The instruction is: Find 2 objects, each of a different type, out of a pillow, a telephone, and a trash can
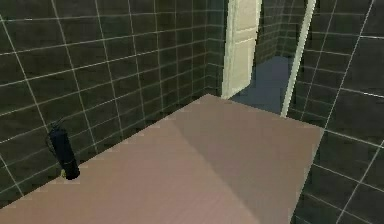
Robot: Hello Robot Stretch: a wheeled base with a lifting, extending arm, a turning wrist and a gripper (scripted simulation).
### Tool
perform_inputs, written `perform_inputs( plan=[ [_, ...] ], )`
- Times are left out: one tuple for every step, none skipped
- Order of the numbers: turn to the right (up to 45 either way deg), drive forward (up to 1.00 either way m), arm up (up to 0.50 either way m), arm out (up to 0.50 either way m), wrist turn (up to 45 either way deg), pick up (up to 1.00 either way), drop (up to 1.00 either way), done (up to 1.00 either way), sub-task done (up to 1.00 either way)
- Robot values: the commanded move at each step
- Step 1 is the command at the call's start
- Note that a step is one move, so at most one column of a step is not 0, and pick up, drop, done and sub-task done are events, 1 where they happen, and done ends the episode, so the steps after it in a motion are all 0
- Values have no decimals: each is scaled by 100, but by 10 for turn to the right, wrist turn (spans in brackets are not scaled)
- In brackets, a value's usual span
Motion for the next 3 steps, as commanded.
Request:
perform_inputs(
  plan=[
    [0,100,0,0,0,0,0,0,0],
    [0,5,0,0,0,0,0,0,0],
    [210,0,0,0,0,0,0,0,0]
  ],
)
